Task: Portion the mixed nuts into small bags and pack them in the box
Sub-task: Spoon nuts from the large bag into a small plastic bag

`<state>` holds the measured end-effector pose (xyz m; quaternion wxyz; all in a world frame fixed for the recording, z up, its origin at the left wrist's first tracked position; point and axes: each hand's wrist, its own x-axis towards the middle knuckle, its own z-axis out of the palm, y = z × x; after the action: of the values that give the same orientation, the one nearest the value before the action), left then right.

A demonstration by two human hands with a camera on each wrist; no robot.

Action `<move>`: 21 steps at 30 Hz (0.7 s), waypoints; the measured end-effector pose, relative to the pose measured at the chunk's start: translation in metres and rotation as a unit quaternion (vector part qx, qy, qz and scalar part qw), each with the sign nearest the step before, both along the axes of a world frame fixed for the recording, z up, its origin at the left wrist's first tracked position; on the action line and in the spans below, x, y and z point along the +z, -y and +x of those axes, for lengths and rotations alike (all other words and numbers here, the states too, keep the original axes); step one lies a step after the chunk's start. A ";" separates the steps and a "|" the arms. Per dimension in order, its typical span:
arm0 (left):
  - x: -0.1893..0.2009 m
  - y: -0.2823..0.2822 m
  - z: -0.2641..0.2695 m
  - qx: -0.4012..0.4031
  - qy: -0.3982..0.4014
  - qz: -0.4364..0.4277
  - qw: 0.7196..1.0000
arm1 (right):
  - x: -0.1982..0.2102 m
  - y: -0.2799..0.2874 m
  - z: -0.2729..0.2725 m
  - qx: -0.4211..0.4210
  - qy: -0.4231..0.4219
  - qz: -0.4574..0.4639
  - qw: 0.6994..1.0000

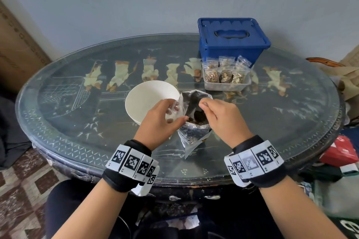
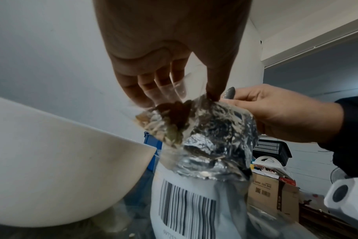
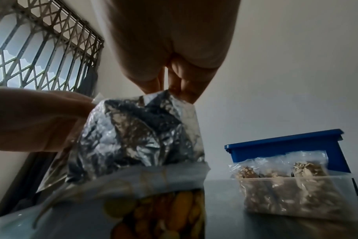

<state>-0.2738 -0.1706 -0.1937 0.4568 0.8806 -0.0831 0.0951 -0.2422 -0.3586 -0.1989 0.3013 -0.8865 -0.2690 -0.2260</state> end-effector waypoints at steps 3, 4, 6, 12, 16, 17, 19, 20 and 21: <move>-0.001 0.002 0.000 0.001 -0.001 0.001 1.000 | 0.001 -0.002 -0.001 -0.005 -0.008 -0.024 1.000; -0.001 0.002 0.000 0.000 0.000 0.004 1.000 | 0.001 -0.003 -0.001 -0.013 -0.013 -0.028 0.999; -0.001 0.002 -0.001 -0.001 0.000 0.008 1.000 | 0.003 -0.004 -0.002 -0.039 -0.027 -0.034 0.998; 0.000 0.001 -0.001 -0.001 -0.010 0.009 1.000 | 0.004 -0.006 0.000 -0.087 -0.069 -0.016 0.994; 0.000 0.001 0.000 -0.005 -0.012 0.009 1.000 | 0.007 -0.003 0.003 -0.109 -0.115 0.031 0.987; 0.000 0.001 0.000 -0.005 -0.013 0.010 1.000 | 0.008 -0.003 0.004 -0.115 -0.119 0.045 0.985; 0.000 0.001 0.000 -0.007 -0.012 0.010 1.000 | 0.009 -0.004 0.006 -0.129 -0.120 0.072 0.982; 0.000 0.001 0.000 -0.007 -0.012 0.009 1.000 | 0.009 -0.004 0.007 -0.139 -0.123 0.085 0.979; 0.000 0.001 0.000 -0.007 -0.012 0.007 1.000 | 0.010 -0.004 0.008 -0.152 -0.134 0.099 0.974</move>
<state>-0.2737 -0.1714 -0.1940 0.4521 0.8843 -0.0843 0.0804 -0.2342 -0.3549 -0.1887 0.3834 -0.9047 -0.0645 -0.1741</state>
